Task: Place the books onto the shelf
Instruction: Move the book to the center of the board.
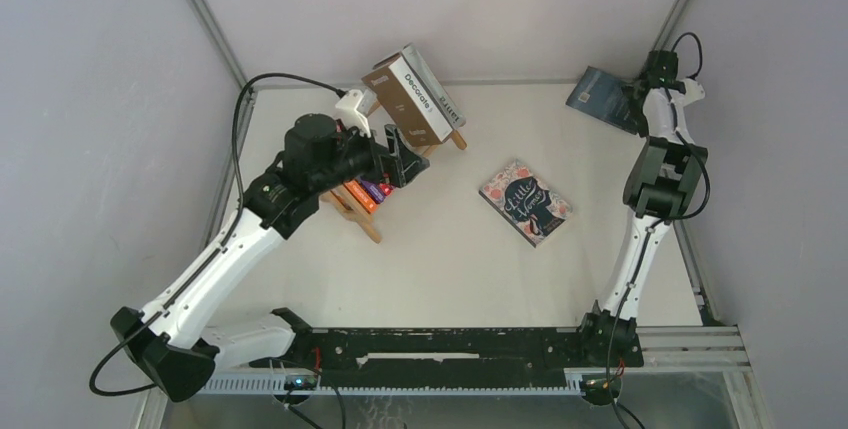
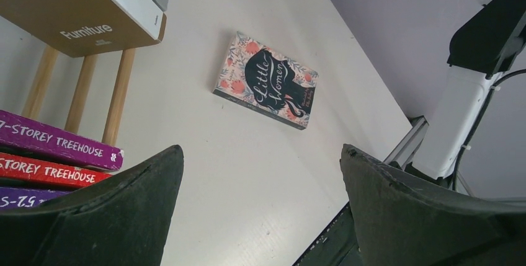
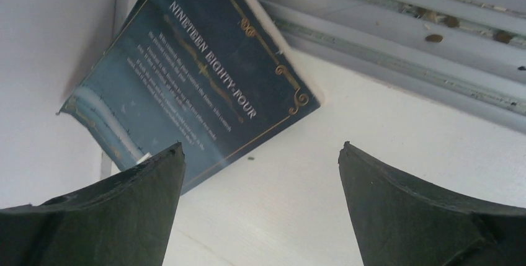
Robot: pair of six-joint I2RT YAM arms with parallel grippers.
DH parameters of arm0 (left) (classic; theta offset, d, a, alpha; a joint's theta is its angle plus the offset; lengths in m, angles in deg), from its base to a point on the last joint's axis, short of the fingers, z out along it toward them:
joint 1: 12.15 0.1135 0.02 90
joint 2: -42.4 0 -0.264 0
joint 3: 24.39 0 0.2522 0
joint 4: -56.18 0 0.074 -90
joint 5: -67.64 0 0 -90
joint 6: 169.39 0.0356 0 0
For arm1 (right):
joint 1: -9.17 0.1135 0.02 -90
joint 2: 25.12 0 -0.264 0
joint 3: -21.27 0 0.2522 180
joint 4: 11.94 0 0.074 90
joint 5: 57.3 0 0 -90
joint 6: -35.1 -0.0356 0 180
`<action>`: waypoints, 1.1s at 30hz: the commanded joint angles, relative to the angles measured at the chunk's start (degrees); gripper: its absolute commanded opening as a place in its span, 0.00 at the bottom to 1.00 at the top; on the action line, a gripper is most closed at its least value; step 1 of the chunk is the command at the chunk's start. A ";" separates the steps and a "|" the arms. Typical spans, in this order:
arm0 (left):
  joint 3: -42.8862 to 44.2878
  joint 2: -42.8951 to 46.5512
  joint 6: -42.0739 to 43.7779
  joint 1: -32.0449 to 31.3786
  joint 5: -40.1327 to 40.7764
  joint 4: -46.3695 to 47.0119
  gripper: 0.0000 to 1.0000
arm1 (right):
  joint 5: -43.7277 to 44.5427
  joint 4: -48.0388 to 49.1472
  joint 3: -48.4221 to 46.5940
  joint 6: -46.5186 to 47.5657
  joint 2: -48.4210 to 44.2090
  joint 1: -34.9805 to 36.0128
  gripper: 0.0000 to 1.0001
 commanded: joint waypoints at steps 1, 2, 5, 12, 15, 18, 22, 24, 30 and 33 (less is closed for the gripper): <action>-3.55 1.90 -1.33 -0.33 0.68 5.58 1.00 | -0.42 1.11 -2.92 -0.93 1.57 -2.01 0.99; -3.92 1.73 -1.56 -0.37 0.55 6.00 1.00 | -0.22 0.95 -3.40 -0.70 2.04 -2.18 1.00; -4.41 1.01 -1.84 -0.36 0.53 6.36 1.00 | 0.06 0.47 -5.11 -0.44 3.42 -2.67 0.99; -6.54 1.39 -1.80 -0.20 2.22 7.30 1.00 | -0.33 -0.90 -11.60 -1.49 8.59 -3.38 1.00; -6.97 1.43 -1.77 0.14 2.68 7.27 1.00 | -1.28 -0.79 -13.46 -2.66 10.24 -3.73 1.00; -7.27 1.30 -1.61 0.52 2.95 7.36 1.00 | -1.84 -0.35 -14.00 -3.58 11.40 -3.77 0.99; -7.38 0.83 -1.68 1.43 2.72 7.41 1.00 | -0.99 0.01 -14.55 -3.86 12.34 -3.45 1.00; -7.44 0.72 -1.65 1.92 2.60 7.52 1.00 | -0.35 0.17 -14.79 -3.81 12.63 -3.32 1.00; -7.55 -0.05 -1.71 3.50 1.48 8.18 1.00 | 1.81 0.57 -15.26 -3.03 13.33 -3.22 1.00; -7.40 -1.02 -1.77 4.23 0.60 8.56 1.00 | 2.69 1.19 -15.46 -2.52 13.83 -3.22 1.00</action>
